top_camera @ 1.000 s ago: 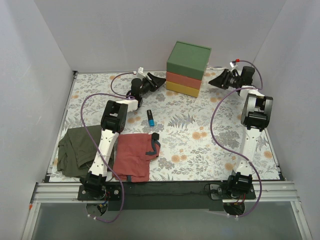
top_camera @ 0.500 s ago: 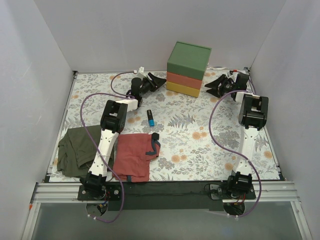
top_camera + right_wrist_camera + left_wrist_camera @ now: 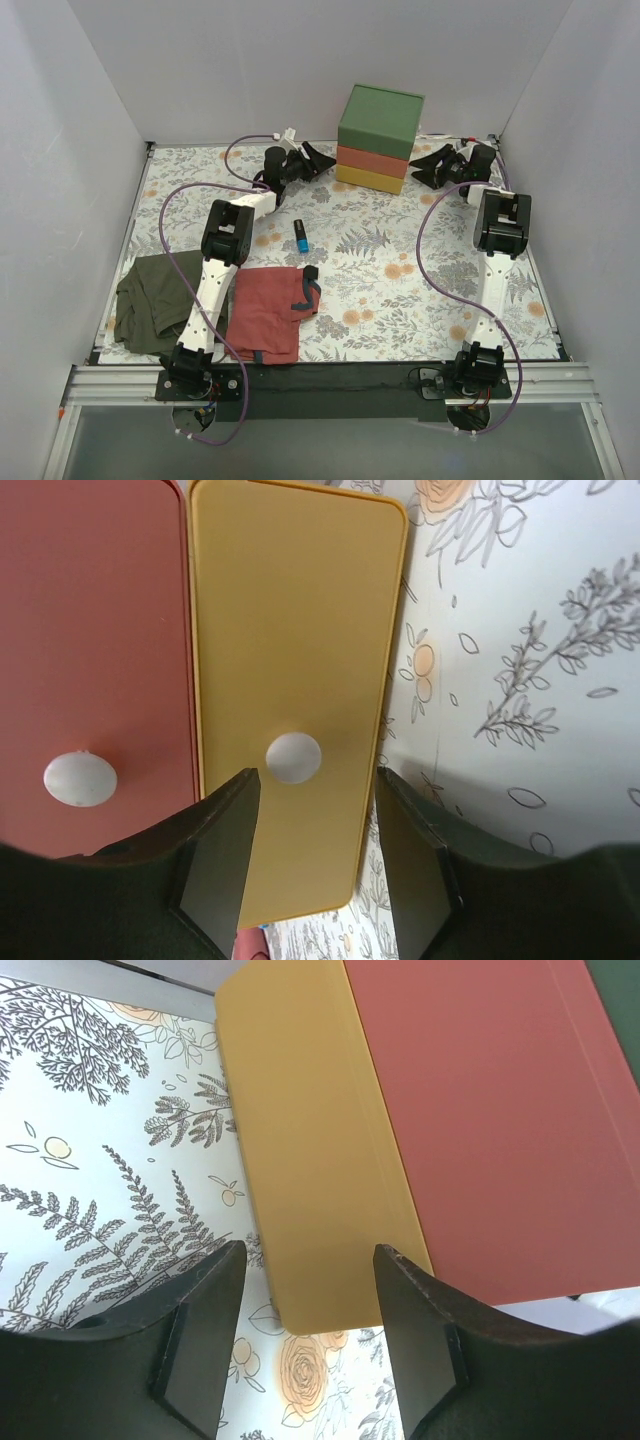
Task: Sort the stationery into containers
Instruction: Open the drawer in the storage box.
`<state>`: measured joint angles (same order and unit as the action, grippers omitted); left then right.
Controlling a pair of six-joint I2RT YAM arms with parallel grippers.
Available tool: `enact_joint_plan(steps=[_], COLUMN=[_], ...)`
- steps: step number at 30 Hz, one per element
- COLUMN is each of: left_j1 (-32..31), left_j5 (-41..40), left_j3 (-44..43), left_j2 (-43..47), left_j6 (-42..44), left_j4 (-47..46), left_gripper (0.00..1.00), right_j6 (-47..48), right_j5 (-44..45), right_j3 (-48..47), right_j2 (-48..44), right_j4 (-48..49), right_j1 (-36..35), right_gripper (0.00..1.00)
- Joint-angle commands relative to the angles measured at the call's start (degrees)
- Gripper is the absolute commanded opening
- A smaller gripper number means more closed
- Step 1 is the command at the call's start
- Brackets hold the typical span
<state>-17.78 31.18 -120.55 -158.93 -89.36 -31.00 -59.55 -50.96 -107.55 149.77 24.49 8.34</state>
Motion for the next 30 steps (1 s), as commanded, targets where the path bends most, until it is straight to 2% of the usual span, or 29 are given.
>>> enact_joint_plan(steps=[1, 7, 11, 21, 30], left_j1=[-0.3, -0.6, -0.9, -1.1, -1.2], left_j5=[1.3, 1.1, 1.0, 0.8, 0.5], left_j3=[2.3, 3.9, 4.3, 5.1, 5.4], left_j2=[-0.5, 0.3, 0.4, 1.2, 1.5], left_j6=[7.4, 7.2, 7.2, 8.0, 8.2], left_j4=[13.2, 13.4, 13.4, 13.8, 14.0], left_gripper=[0.55, 0.55, 0.55, 0.55, 0.55], right_j6=[-5.6, -10.1, -12.0, -13.7, -14.4], right_j5=[-0.1, 0.5, 0.9, 2.0, 1.5], right_j3=[-0.3, 0.8, 2.6, 1.1, 1.6], right_j2=[1.8, 3.4, 3.2, 3.9, 3.8], right_j4=[7.7, 14.8, 17.2, 20.8, 23.8], right_j1=[-0.5, -0.9, -0.9, -1.0, -1.5], right_gripper=[0.58, 0.56, 0.45, 0.44, 0.28])
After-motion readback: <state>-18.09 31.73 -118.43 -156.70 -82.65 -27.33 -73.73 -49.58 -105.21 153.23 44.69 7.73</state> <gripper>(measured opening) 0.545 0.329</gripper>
